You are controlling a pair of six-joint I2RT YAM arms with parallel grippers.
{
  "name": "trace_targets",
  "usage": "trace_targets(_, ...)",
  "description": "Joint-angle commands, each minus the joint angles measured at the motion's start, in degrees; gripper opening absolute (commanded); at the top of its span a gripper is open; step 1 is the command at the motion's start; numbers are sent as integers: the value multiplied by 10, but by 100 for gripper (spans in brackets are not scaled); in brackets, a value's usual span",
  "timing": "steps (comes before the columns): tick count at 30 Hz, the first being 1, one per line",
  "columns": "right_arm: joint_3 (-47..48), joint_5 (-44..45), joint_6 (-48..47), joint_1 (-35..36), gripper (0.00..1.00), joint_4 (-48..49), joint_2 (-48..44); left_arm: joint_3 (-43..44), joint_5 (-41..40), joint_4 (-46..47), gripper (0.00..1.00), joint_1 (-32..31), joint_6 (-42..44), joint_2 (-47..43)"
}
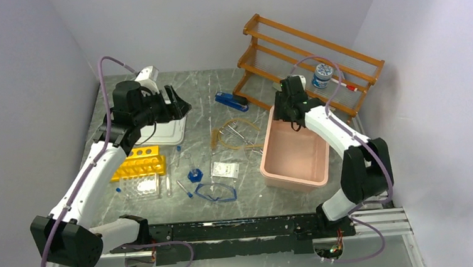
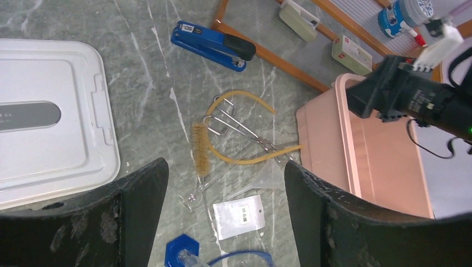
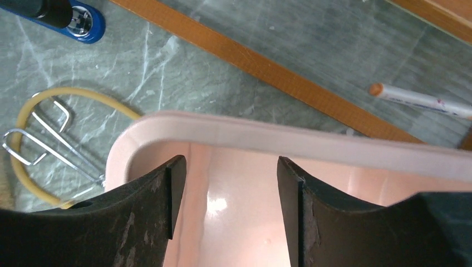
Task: Organize the chemistry lab equipment
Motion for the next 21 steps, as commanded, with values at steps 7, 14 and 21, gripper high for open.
trace_targets(7,62,-3,16,28,64,-127,-149,25,-77,-77,80,5,18,-24)
trace_targets(14,50,-169,7,59,68,-19,-184,-41,-39,-126,85,-7,90,-111)
trace_targets(21,-7,-280,57,109,69,125,-176,-154,-19,-122,87,-55,52,-166)
